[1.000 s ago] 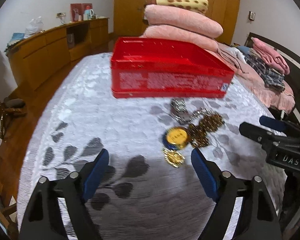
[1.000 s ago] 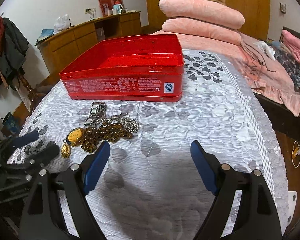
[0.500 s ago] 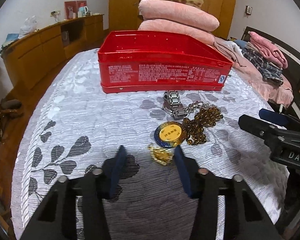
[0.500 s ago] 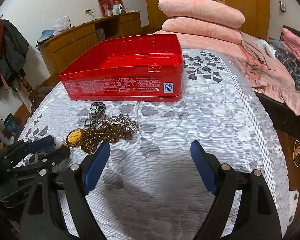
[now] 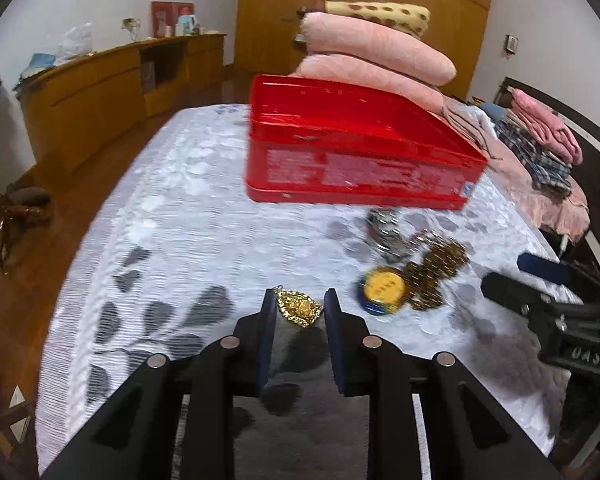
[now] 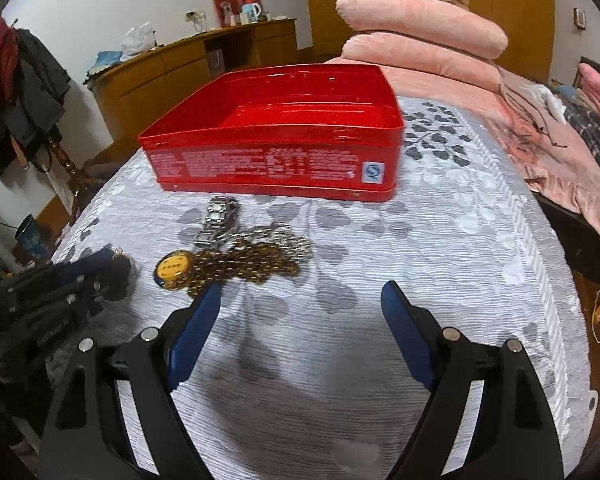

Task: Organize jewelry
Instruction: 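Grasp the gold pendant with the left tool while the right grasps the brown bead chain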

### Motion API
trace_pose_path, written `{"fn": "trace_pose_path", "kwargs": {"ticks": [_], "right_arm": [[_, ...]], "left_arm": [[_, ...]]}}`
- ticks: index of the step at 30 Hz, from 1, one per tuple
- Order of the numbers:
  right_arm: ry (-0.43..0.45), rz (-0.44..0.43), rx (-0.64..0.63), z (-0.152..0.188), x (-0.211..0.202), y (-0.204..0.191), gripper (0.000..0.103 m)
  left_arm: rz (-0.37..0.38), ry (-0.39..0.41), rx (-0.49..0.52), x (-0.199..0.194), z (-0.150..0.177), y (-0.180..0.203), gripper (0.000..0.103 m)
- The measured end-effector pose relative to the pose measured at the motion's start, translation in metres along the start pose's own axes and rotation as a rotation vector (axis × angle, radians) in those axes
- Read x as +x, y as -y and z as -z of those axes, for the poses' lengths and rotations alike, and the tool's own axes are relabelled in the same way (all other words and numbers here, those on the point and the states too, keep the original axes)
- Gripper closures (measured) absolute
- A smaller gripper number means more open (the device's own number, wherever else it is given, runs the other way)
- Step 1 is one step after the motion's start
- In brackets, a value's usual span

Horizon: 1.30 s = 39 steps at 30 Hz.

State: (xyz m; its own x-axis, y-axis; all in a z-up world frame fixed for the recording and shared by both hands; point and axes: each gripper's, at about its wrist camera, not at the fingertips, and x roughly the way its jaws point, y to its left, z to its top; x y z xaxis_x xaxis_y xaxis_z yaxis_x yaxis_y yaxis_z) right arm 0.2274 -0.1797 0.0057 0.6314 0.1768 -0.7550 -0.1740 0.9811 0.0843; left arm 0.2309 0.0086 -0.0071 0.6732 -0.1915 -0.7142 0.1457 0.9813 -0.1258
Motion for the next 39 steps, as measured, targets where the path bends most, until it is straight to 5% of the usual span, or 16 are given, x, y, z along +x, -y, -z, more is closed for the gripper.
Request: {"fn": "trace_pose_path", "kwargs": {"ticks": [14,20,22,24,27,35,39], "right_arm": [[-0.047,-0.049,0.002,-0.010,0.024,-0.016,0.030],[-0.075,-0.092,0.022,-0.015,0.037,-0.022,0.043],[-0.077,-0.093,0.030,-0.016,0.038,-0.020,0.058],[-0.078,-0.125,0.044,-0.016,0.038,-0.017,0.084],[-0.079,-0.157,0.048,-0.014,0.037,-0.012,0.096],[-0.060,-0.085,0.028,-0.013,0.019,0.001,0.102],[-0.056,-0.065,0.057,-0.014,0.014,0.009,0.096]], "left_arm": [[0.004,0.011,-0.018,0.000,-0.005,-0.012,0.079],[0.019,0.003,-0.022,0.003,-0.006,-0.013,0.079],[0.020,0.002,-0.021,0.003,-0.006,-0.012,0.079],[0.021,0.000,-0.020,0.004,-0.006,-0.011,0.079],[0.020,0.002,-0.019,0.004,-0.006,-0.011,0.079],[0.022,-0.001,-0.016,0.004,-0.006,-0.010,0.079],[0.025,-0.002,-0.012,0.005,-0.006,-0.008,0.079]]}}
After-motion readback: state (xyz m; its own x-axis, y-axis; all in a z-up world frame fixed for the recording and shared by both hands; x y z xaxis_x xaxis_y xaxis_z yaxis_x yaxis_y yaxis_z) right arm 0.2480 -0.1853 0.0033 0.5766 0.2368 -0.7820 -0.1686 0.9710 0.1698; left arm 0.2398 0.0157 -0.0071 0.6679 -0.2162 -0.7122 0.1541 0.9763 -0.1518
